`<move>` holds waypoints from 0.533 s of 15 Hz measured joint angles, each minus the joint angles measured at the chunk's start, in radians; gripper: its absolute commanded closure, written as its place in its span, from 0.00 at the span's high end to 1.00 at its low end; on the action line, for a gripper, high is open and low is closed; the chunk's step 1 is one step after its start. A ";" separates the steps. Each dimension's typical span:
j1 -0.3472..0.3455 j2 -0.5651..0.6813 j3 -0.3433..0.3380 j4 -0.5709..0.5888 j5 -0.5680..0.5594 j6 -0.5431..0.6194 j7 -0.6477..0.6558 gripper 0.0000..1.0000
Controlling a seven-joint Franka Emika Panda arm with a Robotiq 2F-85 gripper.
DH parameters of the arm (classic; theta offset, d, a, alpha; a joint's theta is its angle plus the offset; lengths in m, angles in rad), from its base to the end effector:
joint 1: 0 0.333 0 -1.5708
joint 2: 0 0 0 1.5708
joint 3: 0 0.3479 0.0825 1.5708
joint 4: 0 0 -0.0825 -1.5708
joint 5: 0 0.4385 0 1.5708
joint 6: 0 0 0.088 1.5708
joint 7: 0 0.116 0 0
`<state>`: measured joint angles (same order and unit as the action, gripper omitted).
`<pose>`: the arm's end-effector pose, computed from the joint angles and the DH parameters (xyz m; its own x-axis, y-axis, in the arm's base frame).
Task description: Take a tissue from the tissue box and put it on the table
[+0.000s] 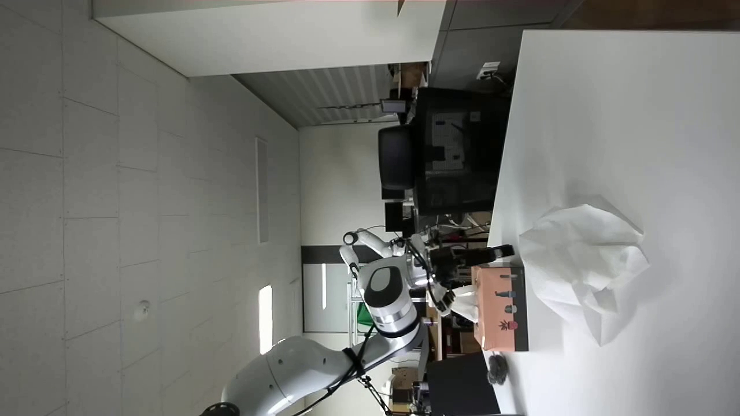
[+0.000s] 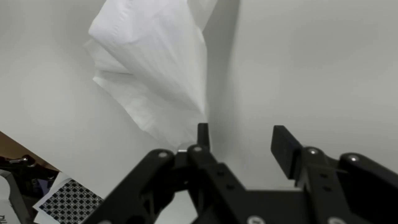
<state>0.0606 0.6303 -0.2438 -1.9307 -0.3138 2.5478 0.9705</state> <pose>0.6604 -0.1173 0.1378 0.6653 -0.7134 0.2203 -0.7463 -0.6278 0.2209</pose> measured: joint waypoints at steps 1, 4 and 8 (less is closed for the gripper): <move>0.025 -0.045 -0.001 -0.020 0.000 -0.002 0.000 0.94; 0.096 -0.194 0.004 -0.087 -0.003 -0.048 -0.003 1.00; 0.108 -0.284 0.037 -0.129 0.003 -0.089 -0.012 1.00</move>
